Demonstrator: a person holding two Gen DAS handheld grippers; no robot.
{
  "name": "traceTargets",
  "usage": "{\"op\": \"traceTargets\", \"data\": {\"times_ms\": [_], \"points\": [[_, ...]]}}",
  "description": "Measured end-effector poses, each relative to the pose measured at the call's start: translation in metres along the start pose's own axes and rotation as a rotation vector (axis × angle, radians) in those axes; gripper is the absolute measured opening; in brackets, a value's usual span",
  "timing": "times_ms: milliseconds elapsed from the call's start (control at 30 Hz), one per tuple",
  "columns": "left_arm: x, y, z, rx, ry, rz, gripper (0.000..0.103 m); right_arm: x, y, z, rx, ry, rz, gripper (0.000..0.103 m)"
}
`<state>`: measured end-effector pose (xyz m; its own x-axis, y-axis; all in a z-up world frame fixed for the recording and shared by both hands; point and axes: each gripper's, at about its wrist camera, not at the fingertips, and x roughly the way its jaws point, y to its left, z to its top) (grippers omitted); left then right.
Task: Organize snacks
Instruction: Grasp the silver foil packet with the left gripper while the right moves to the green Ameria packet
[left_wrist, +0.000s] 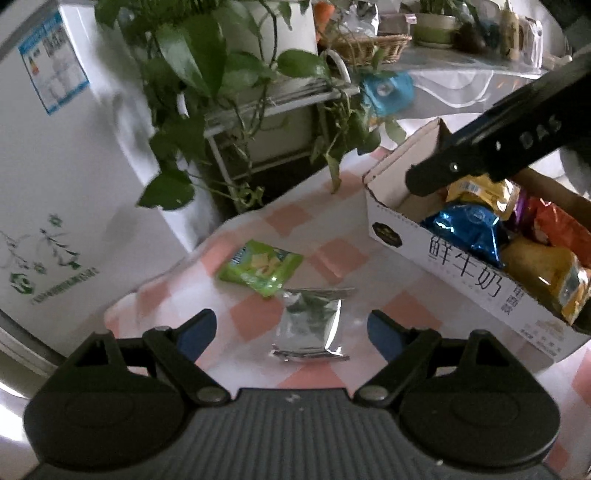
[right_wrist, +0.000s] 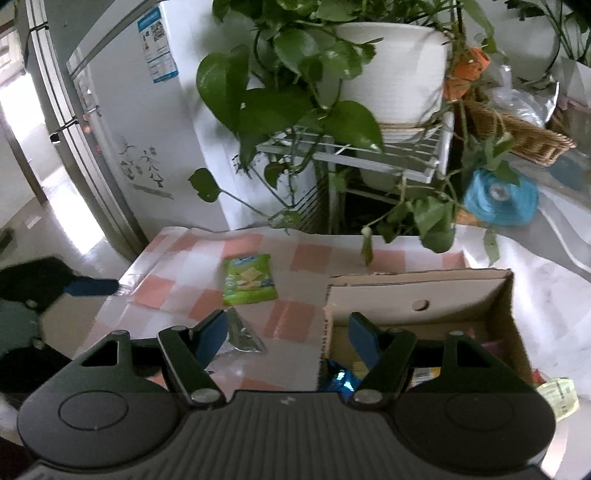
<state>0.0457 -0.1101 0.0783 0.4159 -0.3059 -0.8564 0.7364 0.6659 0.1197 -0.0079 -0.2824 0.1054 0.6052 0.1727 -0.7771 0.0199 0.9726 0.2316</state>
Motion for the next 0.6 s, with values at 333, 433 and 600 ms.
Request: {"op": "traceTargets", "data": {"times_ms": [333,433,600], "points": [[0.065,0.006,-0.019,-0.085,0.013,-0.044,0.088,0.018,0.008,0.003,0.012,0.034,0.012,0.078],[0.079,0.012,-0.022,-0.12,0.006,-0.053,0.088,0.024,0.011,0.003,0.006,0.046,0.015,0.078],[0.095,0.014,-0.029,-0.128,-0.008,-0.079,0.088,0.035,0.016,0.005,0.001,0.057,0.021,0.078]]}}
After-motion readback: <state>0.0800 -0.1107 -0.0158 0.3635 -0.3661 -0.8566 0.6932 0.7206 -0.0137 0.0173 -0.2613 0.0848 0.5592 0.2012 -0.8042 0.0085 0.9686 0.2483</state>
